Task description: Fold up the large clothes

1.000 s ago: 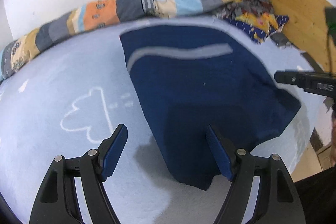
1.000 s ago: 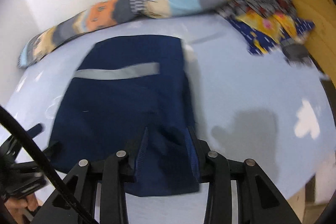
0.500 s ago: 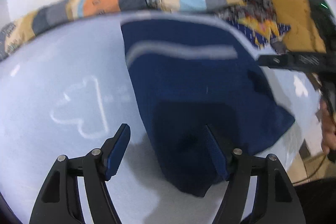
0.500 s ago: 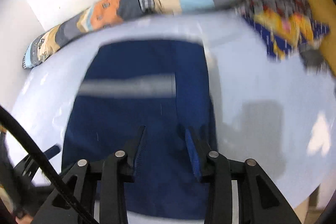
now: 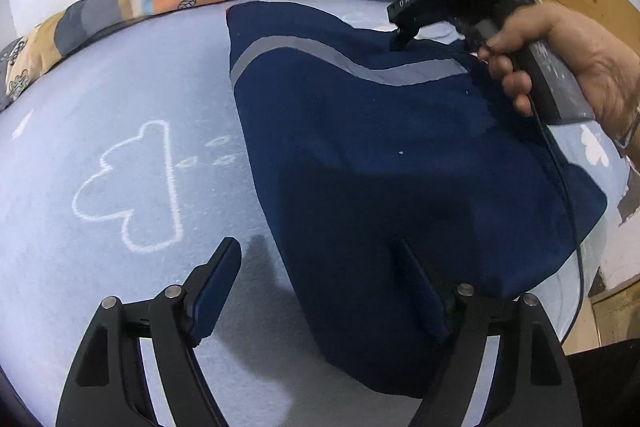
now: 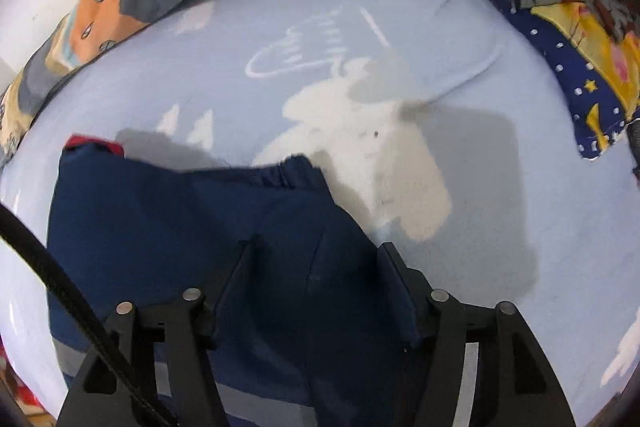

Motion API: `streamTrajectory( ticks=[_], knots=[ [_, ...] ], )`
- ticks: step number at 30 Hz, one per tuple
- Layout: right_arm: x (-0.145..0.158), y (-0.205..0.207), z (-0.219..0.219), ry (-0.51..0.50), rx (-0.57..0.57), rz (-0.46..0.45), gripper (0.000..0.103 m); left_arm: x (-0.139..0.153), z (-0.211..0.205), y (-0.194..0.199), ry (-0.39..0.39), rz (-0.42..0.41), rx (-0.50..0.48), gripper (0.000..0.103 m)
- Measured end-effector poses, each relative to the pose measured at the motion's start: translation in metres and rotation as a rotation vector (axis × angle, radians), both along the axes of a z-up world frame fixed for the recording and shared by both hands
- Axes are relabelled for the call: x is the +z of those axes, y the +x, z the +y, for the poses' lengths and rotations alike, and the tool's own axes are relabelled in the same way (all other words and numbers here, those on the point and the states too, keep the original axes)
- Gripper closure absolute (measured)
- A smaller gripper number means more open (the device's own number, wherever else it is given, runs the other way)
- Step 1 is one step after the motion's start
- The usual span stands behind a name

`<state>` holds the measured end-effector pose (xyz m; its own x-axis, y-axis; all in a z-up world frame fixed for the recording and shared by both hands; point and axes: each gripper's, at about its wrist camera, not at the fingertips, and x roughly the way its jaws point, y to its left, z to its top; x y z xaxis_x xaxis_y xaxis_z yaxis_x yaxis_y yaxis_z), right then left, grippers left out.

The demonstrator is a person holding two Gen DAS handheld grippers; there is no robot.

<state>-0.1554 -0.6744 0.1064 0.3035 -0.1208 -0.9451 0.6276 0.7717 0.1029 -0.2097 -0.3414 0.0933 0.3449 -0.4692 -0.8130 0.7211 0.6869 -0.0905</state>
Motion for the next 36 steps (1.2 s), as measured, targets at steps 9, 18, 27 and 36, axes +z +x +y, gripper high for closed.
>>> streamTrajectory(
  ticks=[9,18,27,36],
  knots=[
    [0.061,0.064,0.114,-0.053,0.306,-0.2,0.048,0.019,0.007,-0.018,-0.026,-0.091,0.038,0.023],
    [0.024,0.075,0.136,0.09,0.351,-0.121,0.046,0.014,0.009,-0.011,-0.029,-0.058,0.038,0.023],
    [0.039,-0.029,0.062,-0.183,0.102,-0.04,0.046,0.016,0.01,-0.013,-0.023,-0.066,0.038,0.023],
    [0.044,-0.088,0.046,-0.041,0.066,-0.175,0.042,0.02,0.018,-0.018,-0.025,-0.094,0.025,0.023]
  ],
)
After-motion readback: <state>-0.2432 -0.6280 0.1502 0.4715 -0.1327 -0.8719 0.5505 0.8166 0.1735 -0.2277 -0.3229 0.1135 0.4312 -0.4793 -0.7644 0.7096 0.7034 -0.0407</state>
